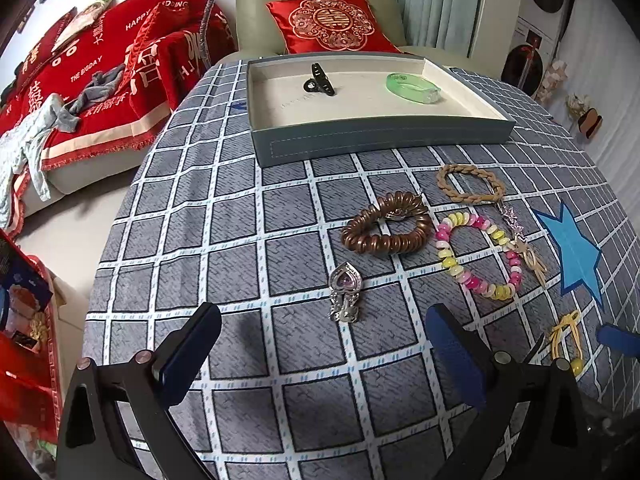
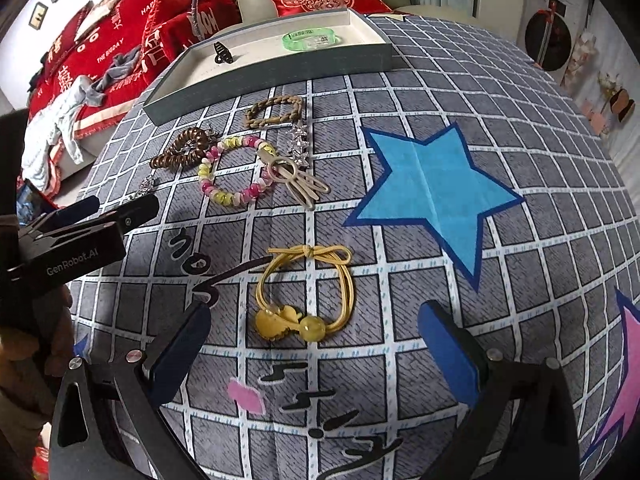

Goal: Organize jewelry
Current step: 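Withdraw both tools from the tray back toward the remaining jewelry, then grasp the gold cord bracelet with the right tool while the left tool grasps the heart pendant, then place the gold cord inside the green bangle while the left tool drops the pendant beside the clip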

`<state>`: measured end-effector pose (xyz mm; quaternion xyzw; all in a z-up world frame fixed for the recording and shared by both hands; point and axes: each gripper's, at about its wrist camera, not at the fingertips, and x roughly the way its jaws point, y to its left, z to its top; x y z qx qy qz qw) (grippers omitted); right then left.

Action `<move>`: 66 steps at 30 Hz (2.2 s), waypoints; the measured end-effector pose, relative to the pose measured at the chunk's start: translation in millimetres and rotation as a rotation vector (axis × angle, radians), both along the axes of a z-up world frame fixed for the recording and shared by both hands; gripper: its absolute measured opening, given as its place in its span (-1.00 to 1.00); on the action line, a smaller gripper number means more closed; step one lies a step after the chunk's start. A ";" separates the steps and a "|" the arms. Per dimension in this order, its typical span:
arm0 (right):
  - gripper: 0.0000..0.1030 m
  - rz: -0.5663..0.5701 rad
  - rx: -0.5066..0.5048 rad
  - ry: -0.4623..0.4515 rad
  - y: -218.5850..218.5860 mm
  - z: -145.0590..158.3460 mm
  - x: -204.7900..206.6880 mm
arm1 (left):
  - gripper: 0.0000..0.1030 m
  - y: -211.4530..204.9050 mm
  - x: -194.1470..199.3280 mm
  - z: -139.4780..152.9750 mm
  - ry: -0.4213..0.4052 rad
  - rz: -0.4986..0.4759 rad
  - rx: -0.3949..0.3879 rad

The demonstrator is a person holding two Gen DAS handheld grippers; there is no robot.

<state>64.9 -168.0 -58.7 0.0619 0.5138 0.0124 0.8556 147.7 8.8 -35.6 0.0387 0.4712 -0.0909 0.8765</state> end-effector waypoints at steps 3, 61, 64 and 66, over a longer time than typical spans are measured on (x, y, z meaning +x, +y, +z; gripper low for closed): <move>0.88 0.008 -0.044 -0.009 5.9 -2.1 2.4 | 1.00 -2.0 1.0 -2.2 0.007 -0.004 -0.005; -0.73 0.033 0.225 -0.191 -47.8 90.0 51.7 | -0.41 4.1 9.0 92.8 -0.128 -0.090 -0.201; -0.73 0.046 0.237 -0.193 -50.1 97.6 68.1 | -0.41 2.5 22.2 98.6 -0.138 -0.086 -0.197; -0.73 0.051 0.243 -0.195 -51.7 102.5 79.8 | -0.41 0.9 30.4 101.6 -0.143 -0.084 -0.194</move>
